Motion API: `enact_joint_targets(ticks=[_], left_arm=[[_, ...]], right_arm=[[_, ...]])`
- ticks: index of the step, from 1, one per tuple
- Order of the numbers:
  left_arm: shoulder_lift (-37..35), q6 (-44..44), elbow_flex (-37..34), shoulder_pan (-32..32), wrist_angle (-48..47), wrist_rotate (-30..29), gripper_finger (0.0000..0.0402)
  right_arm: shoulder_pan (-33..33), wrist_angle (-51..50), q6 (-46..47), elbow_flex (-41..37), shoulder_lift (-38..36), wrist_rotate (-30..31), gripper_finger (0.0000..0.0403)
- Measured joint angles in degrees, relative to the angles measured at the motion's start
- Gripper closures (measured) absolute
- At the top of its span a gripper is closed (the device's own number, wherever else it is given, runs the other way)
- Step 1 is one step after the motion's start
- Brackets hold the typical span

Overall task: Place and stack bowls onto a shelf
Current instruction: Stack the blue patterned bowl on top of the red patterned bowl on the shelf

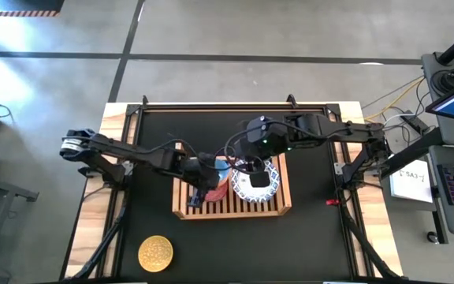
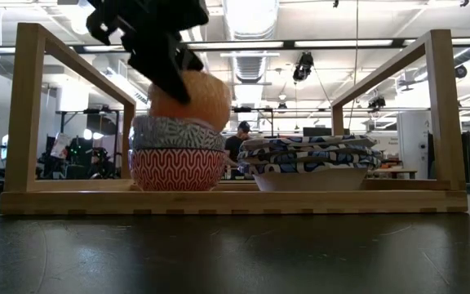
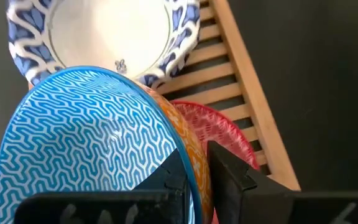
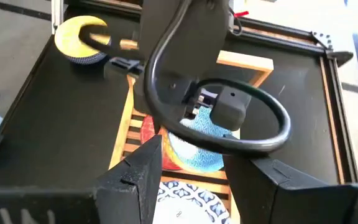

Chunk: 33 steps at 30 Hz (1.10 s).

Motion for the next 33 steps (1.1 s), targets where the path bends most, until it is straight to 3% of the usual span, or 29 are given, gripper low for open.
enact_joint_targets(ticks=[19, 25, 33], left_arm=[[2.00, -3.99, 2.79, -3.78, -4.70, -0.38, 0.0377], [4.01, -4.14, 2.67, -3.78, -4.37, -4.58, 0.0377], [6.36, -5.08, 4.17, -3.87, -6.80, -2.53, 0.0357]], right_arm=[[0.00, -3.97, 0.73, -0.97, 0.07, 0.10, 0.0261], [0.02, -6.15, 3.44, -1.00, 0.07, 0.02, 0.0259], [0.02, -11.73, 6.28, -1.01, 0.07, -0.03, 0.0259]])
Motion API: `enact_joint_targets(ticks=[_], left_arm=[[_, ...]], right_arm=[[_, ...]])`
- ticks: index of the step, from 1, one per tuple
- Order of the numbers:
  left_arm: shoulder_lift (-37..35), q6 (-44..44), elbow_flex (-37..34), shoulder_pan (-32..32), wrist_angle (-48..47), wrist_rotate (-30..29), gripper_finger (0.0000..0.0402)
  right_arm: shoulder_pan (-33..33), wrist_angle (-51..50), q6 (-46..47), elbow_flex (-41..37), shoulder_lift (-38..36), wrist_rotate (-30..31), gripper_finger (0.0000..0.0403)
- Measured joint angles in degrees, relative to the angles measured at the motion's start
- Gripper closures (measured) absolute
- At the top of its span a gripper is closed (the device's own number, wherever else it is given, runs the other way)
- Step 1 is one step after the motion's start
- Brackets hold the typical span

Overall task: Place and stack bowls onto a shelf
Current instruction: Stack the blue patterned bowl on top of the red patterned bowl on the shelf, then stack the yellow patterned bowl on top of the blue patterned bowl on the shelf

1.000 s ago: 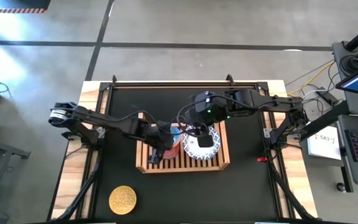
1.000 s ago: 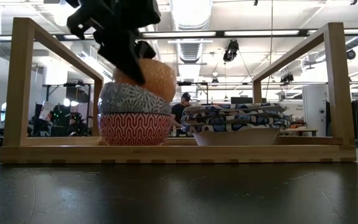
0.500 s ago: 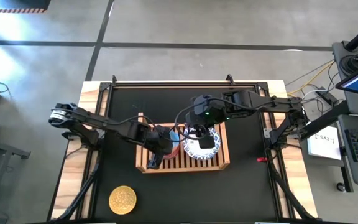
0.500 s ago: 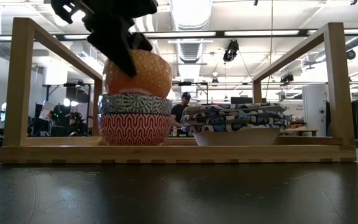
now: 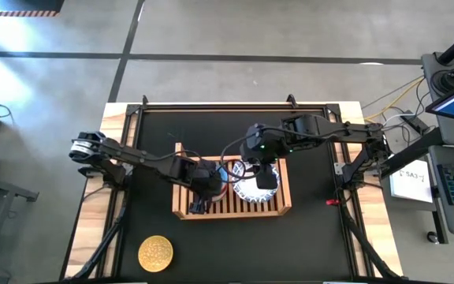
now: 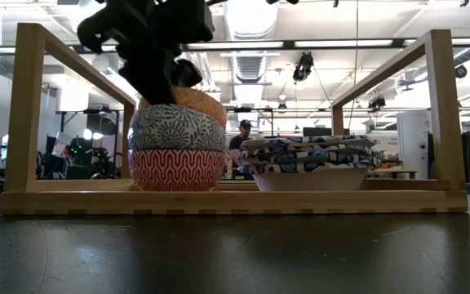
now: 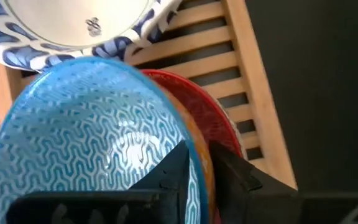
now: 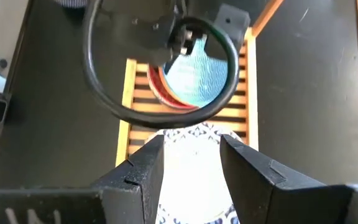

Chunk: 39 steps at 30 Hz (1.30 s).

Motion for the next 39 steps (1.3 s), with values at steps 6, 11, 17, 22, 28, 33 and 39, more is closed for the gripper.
enact_joint_targets(ticks=[6, 11, 17, 22, 28, 33, 39], left_arm=[[0.09, -0.43, 5.98, -0.72, -6.48, 1.44, 0.0312], [0.09, -3.38, 8.62, -1.09, -8.37, 1.47, 0.0290], [-0.09, -4.90, 9.29, -2.45, -10.04, 0.72, 0.0288], [-1.13, -7.92, 9.29, -3.23, -12.38, 0.15, 0.0288], [-3.10, -11.95, 10.01, -5.64, -12.65, -0.63, 0.0288], [-3.35, -14.85, 12.33, -8.98, -12.58, -2.26, 0.0288], [-3.41, -22.18, 17.44, -13.49, -18.18, -5.39, 0.0288]], right_arm=[[0.00, -3.56, 1.63, 0.13, 0.00, -0.01, 0.0253], [0.18, -9.59, 3.32, 0.24, -0.58, -0.06, 0.0250], [0.79, -11.25, 2.20, -2.88, -3.73, -0.55, 0.0261], [0.76, -6.93, 3.68, -10.97, -9.93, -0.52, 0.0268], [1.03, 4.32, 7.39, -25.82, -21.00, -0.52, 0.0267], [2.26, 15.72, 10.05, -39.08, -30.81, -0.52, 0.0266], [4.39, 29.37, 12.54, -53.20, -40.17, -0.49, 0.0266]])
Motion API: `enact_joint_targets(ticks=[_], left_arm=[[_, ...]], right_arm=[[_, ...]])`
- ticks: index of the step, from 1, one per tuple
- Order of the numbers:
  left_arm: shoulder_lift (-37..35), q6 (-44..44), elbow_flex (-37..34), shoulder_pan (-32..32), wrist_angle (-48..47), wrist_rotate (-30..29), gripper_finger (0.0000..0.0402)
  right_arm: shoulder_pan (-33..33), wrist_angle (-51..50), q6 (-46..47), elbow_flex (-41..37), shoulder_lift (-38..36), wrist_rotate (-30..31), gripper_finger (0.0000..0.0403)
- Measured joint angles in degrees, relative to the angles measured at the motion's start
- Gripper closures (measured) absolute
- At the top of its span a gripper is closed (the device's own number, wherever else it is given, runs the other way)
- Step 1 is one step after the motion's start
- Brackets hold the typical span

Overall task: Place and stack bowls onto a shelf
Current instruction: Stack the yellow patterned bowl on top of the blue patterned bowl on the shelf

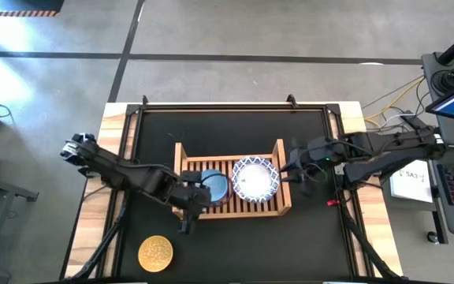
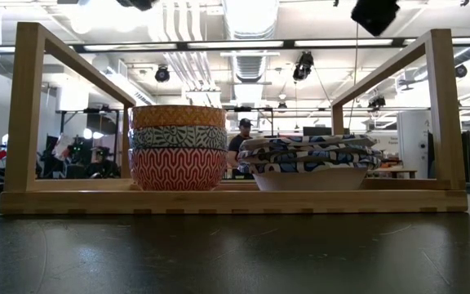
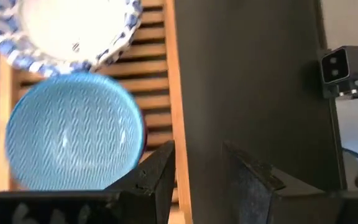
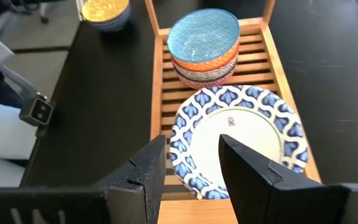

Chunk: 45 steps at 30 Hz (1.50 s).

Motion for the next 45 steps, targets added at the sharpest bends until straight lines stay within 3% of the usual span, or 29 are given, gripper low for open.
enact_joint_targets(ticks=[6, 11, 16, 21, 24, 30, 39, 45], left_arm=[[-0.07, -12.16, 6.15, -5.76, -8.83, -2.88, 0.0288], [-0.04, -22.09, 6.75, -10.55, -11.99, -2.71, 0.0288], [0.10, -35.04, 5.79, -12.75, -19.36, 4.12, 0.0288], [0.18, -46.20, 5.20, -18.24, -16.99, 3.38, 0.0288], [1.09, -53.54, 4.44, -21.54, -16.84, -0.44, 0.0288], [4.59, -65.15, 0.55, -26.16, -14.14, -0.93, 0.0288], [13.21, -66.73, -0.69, -28.80, -7.45, 1.57, 0.0288], [17.33, -68.42, -0.77, -28.78, -4.66, 3.83, 0.0288]], right_arm=[[1.58, 11.10, 1.73, -11.50, -6.24, 0.04, 0.0269], [2.59, 20.96, 3.92, -19.71, -9.16, 0.04, 0.0267], [3.98, 29.18, 6.64, -25.11, -9.51, 0.07, 0.0268], [5.16, 34.80, 9.99, -28.13, -9.30, 0.42, 0.0270], [5.31, 34.63, 12.54, -28.19, -9.67, 0.45, 0.0271], [5.30, 30.84, 14.39, -26.50, -12.45, 0.48, 0.0271], [5.40, 25.18, 11.53, -26.03, -21.14, 1.98, 0.0271], [5.41, 21.64, 16.42, -26.05, -24.87, 1.97, 0.0271]])
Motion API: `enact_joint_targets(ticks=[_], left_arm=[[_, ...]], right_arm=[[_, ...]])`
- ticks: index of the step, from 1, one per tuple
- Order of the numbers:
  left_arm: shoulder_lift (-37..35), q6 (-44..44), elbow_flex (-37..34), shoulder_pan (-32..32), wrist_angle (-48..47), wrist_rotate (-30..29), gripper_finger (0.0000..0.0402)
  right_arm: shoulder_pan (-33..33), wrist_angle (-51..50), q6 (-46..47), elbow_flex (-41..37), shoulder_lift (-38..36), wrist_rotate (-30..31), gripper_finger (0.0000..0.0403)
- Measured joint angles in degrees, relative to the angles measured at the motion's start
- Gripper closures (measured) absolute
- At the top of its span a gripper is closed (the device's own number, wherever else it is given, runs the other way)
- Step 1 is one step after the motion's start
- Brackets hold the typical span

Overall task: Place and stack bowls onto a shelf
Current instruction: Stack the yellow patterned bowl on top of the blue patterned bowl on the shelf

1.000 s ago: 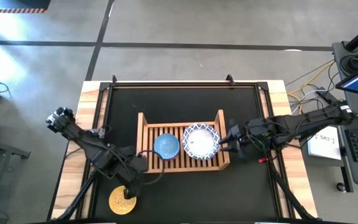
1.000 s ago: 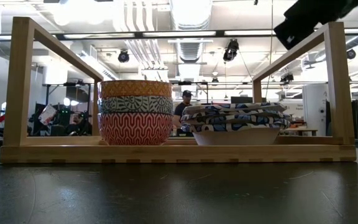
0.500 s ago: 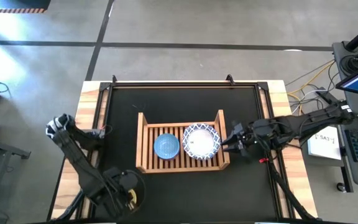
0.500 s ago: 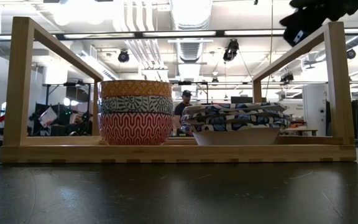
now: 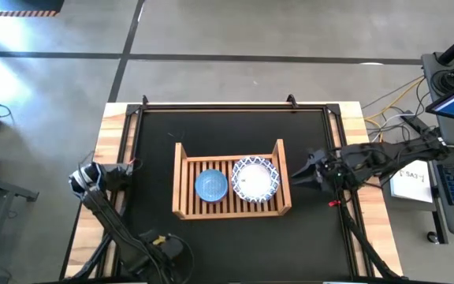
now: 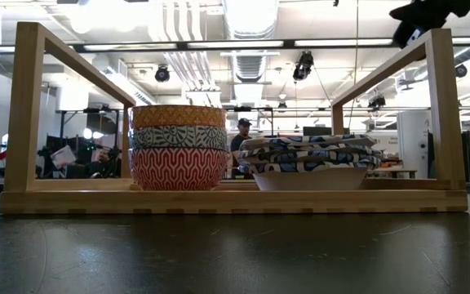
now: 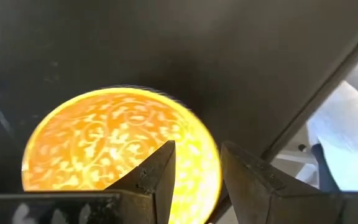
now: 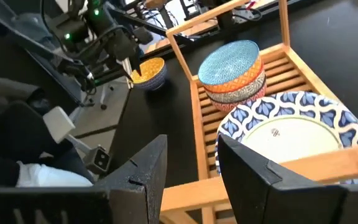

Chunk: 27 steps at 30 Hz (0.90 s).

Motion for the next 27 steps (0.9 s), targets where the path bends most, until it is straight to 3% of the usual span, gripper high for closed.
enact_joint_targets(ticks=[21, 27], left_arm=[[0.81, -0.13, -1.64, 0.33, 2.05, -1.49, 0.0288], [0.79, -0.71, -4.89, 0.39, 2.40, -1.62, 0.0288]], right_arm=[[-0.02, -2.34, 3.89, -0.07, -0.85, -0.92, 0.0271], [-0.02, -2.34, 3.84, -0.07, -0.86, -0.94, 0.0271]])
